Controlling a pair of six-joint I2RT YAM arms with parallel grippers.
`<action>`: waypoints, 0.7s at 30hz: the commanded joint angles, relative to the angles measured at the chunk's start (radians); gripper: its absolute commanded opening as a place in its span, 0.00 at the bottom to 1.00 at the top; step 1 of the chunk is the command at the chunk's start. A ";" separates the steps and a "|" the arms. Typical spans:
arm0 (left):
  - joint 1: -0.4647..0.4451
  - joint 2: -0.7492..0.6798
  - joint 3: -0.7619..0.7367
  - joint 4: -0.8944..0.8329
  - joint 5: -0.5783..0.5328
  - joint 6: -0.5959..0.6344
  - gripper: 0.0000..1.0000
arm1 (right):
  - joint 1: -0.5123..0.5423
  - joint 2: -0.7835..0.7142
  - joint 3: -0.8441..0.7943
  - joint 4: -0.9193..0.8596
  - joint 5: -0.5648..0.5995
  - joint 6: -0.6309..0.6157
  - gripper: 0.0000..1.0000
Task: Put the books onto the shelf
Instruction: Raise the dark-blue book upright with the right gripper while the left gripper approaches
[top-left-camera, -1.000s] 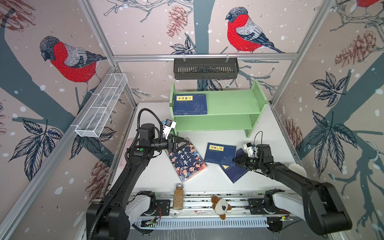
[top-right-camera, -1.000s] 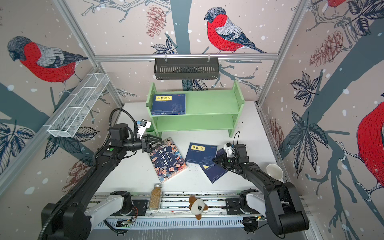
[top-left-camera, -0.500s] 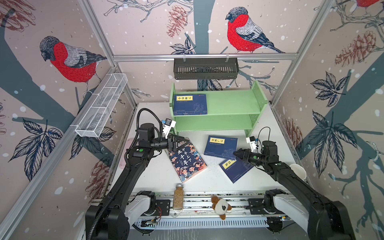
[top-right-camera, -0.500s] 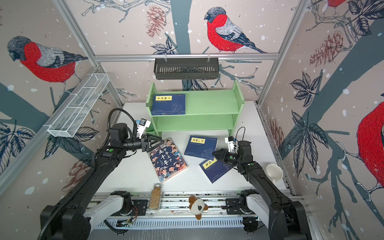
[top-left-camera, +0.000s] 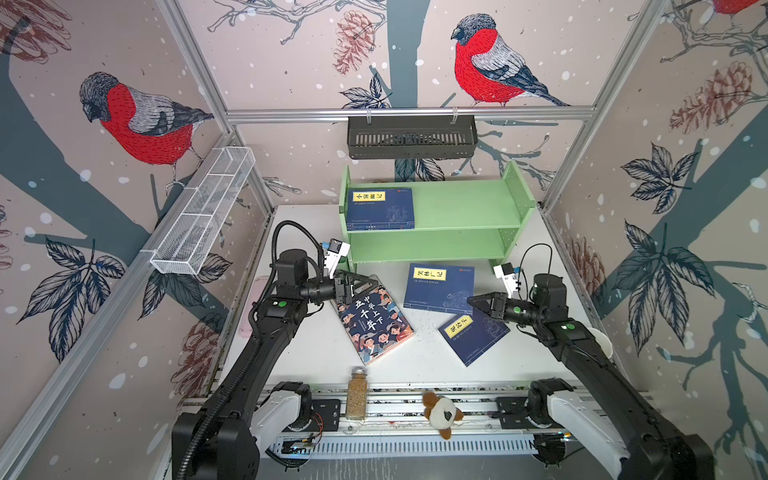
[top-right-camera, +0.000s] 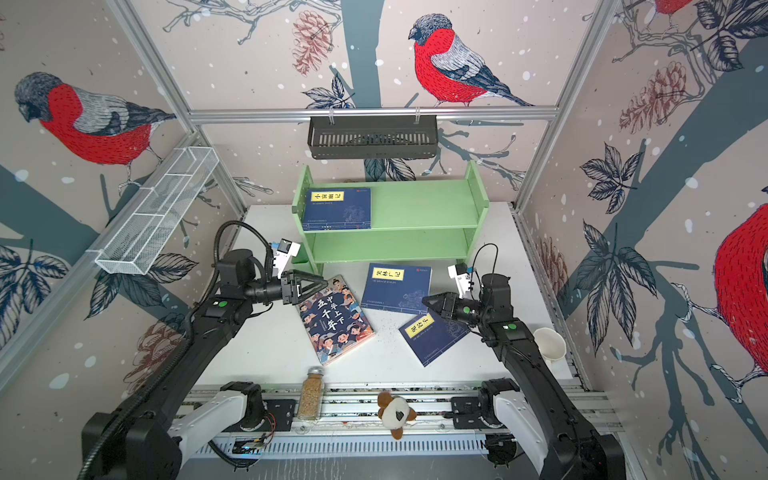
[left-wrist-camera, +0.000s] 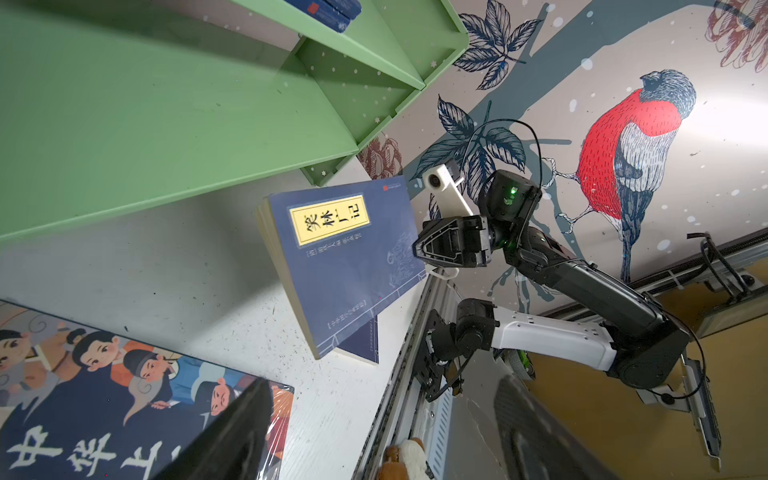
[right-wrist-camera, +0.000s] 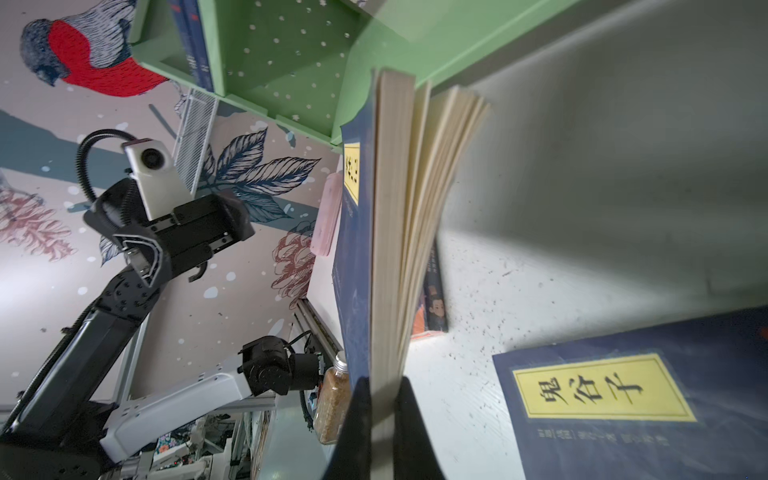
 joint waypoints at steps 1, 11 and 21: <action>0.011 -0.008 0.003 0.072 0.071 -0.023 0.85 | 0.025 -0.032 0.042 0.042 -0.071 0.022 0.00; 0.024 -0.018 -0.024 0.178 0.182 -0.104 0.89 | 0.214 -0.035 0.184 0.148 0.026 0.087 0.00; 0.021 -0.017 -0.035 0.371 0.249 -0.333 0.90 | 0.309 0.084 0.287 0.197 0.051 0.067 0.00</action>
